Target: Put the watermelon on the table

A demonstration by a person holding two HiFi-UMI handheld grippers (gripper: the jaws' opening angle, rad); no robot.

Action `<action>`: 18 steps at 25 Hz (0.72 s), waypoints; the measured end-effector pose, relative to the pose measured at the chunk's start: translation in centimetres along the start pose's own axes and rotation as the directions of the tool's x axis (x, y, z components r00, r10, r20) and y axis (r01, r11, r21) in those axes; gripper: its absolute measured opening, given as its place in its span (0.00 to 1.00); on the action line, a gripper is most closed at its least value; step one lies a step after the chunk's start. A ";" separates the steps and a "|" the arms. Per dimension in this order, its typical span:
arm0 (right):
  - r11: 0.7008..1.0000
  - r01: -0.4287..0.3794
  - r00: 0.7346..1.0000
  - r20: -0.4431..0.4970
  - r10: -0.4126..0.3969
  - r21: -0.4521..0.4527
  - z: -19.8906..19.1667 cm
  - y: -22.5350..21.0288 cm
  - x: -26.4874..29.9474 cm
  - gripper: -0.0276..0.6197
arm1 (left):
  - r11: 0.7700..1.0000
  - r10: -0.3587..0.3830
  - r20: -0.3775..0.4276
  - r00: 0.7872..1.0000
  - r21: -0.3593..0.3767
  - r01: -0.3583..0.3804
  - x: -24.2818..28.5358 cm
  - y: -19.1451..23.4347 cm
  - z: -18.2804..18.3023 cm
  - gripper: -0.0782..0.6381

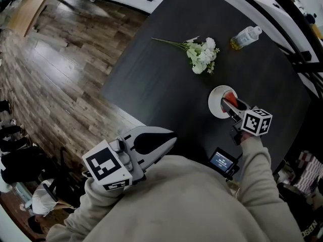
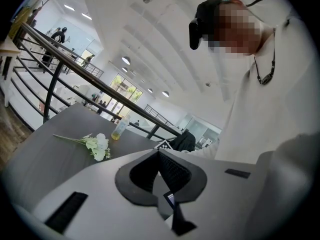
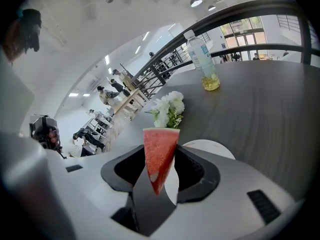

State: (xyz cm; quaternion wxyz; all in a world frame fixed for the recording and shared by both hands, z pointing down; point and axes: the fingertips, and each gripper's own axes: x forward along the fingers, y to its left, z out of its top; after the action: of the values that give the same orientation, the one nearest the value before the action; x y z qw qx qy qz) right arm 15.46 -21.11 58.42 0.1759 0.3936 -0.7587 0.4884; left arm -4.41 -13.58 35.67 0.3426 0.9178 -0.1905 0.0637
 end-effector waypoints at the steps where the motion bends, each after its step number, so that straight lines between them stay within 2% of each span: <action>1: 1.000 0.002 1.000 -0.003 -0.002 0.002 -0.1 -0.1 0.1 0.34 | 1.000 0.001 0.000 1.000 -0.001 -0.001 0.0 0.0 0.0 0.11; 9: 0.998 0.055 0.996 -0.066 -0.057 -0.032 -1.6 -1.5 1.1 0.35 | 1.000 0.006 0.003 1.000 -0.007 -0.006 0.0 0.1 -0.2 0.11; 14: 0.997 0.072 0.993 -0.089 -0.073 -0.016 -2.2 -2.1 2.0 0.35 | 0.999 -0.002 0.035 0.999 -0.050 0.004 -0.3 0.4 0.0 0.11; 18: 0.994 0.109 0.986 -0.120 -0.112 -0.033 -2.9 -3.1 2.7 0.35 | 0.999 0.005 0.032 0.999 -0.049 -0.004 -0.5 0.7 -0.2 0.11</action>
State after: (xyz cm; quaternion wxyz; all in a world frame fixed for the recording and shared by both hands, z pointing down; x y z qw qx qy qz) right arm 15.80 -20.35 63.41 0.2536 0.4023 -0.7299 0.4910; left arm -5.10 -13.79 36.09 0.3618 0.9095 -0.1994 0.0451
